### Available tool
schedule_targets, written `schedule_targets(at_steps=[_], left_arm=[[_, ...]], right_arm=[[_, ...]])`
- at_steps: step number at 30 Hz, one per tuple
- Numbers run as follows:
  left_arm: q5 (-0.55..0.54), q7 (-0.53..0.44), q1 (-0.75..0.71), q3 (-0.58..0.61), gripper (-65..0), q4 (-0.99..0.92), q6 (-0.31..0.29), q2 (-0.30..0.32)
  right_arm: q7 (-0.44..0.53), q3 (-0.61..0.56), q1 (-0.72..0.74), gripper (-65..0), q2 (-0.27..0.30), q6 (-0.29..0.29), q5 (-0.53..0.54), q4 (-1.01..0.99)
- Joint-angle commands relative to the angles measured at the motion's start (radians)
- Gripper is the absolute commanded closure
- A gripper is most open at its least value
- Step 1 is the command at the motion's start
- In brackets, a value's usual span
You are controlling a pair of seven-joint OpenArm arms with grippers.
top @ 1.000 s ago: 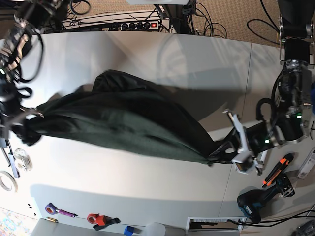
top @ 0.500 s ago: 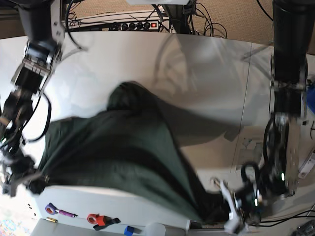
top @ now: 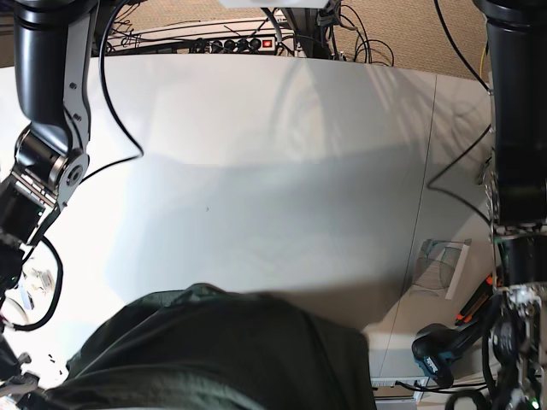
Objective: Layout the t-shirt on the table in an organized manner, then fold the t-shirt properly
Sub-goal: 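Lift the stretched shirt high and swing it across the table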
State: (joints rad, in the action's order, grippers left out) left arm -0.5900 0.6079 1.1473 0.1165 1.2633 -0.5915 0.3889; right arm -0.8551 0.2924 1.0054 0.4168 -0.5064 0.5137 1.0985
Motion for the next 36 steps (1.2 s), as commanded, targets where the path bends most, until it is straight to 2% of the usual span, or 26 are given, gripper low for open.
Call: schedule_targets(at_steps=[1, 6, 9, 12, 17, 21, 23, 27, 30, 32, 36], left_arm=[[-0.018, -0.022, 0.059, -0.008, 0.0, 0.017, 0.009, 0.005], [-0.154, 0.177, 0.044, -0.008, 0.0, 0.017, 0.003, 0.013], [-0.299, 0.344, -0.002, -0.008, 0.0, 0.017, -0.016, 0.027], [-0.387, 0.441, -0.072, -0.008, 0.0, 0.018, -0.042, 0.049], [-0.461, 0.512, -0.197, -0.008, 0.0, 0.018, -0.064, 0.098], [-0.554, 0.591, -0.282, -0.008, 0.0, 0.018, -0.066, 0.136], [-0.591, 0.62, -0.322, -0.008, 0.0, 0.018, -0.095, 0.15], [-0.671, 0.687, -0.399, -0.008, 0.0, 0.018, -0.107, 0.177], [-0.789, 0.773, -0.452, -0.008, 0.0, 0.018, -0.107, 0.202], [-0.887, 0.788, -0.483, -0.008, 0.0, 0.018, -0.107, 0.216], [-0.894, 0.788, -0.555, -0.008, 0.0, 0.019, -0.107, 0.248]], right_arm=[[0.024, 0.001, 0.051, 0.0, 0.016, -0.025, 0.043, 0.017], [-0.062, 0.003, 0.034, 0.0, 0.016, -0.105, 0.159, 0.021], [-0.163, 0.004, -0.011, 0.0, 0.031, -0.109, 0.231, 0.037], [-0.212, 0.004, -0.087, 0.0, 0.073, -0.135, 0.277, 0.079], [-0.241, 0.006, -0.232, 0.0, 0.167, -0.134, 0.294, 0.14], [-0.286, 0.031, -0.339, 0.0, 0.237, -0.134, 0.349, 0.145], [-0.307, 0.042, -0.393, 0.0, 0.263, -0.134, 0.369, 0.145], [-0.336, 0.044, -0.498, 0.0, 0.305, -0.134, 0.376, 0.145], [-0.362, 0.044, -0.573, 0.0, 0.334, -0.134, 0.396, 0.145], [-0.378, 0.044, -0.613, 0.0, 0.348, -0.134, 0.404, 0.145], [-0.436, 0.044, -0.689, 0.0, 0.373, -0.146, 0.489, 0.145]])
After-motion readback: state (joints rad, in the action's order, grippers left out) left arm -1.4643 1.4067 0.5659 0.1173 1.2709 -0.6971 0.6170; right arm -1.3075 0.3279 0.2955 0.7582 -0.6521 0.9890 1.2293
